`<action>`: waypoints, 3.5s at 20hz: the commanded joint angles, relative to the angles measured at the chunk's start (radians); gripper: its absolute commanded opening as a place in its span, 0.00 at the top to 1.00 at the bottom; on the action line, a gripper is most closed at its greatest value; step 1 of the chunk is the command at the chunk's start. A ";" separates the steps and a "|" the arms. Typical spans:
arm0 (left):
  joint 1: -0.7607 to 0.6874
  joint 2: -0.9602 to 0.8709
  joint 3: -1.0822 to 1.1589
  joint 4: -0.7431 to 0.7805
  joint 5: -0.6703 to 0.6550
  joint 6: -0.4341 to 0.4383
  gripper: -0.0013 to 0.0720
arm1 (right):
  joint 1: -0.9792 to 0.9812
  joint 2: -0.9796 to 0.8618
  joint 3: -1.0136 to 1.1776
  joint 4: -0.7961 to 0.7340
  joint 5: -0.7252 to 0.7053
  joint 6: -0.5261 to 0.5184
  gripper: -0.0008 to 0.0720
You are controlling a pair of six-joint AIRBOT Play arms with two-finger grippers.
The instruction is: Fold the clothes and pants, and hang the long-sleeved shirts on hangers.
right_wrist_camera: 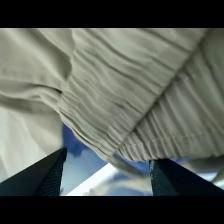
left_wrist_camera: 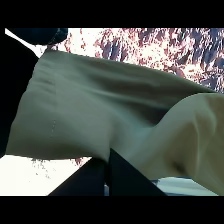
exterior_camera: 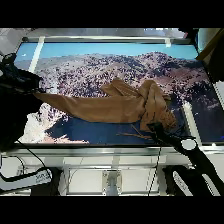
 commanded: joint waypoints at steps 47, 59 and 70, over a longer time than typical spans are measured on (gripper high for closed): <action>0.110 0.153 -0.218 0.192 -0.098 -0.050 0.96 | -0.578 -0.449 0.949 -0.826 0.282 -0.084 0.51; 0.110 0.153 -0.218 0.192 -0.097 -0.049 0.96 | -0.867 -0.371 0.457 -0.344 0.772 -0.768 0.13; 0.110 0.147 -0.217 0.192 -0.069 -0.049 0.96 | -0.866 -0.360 0.424 -0.286 0.742 -0.838 0.95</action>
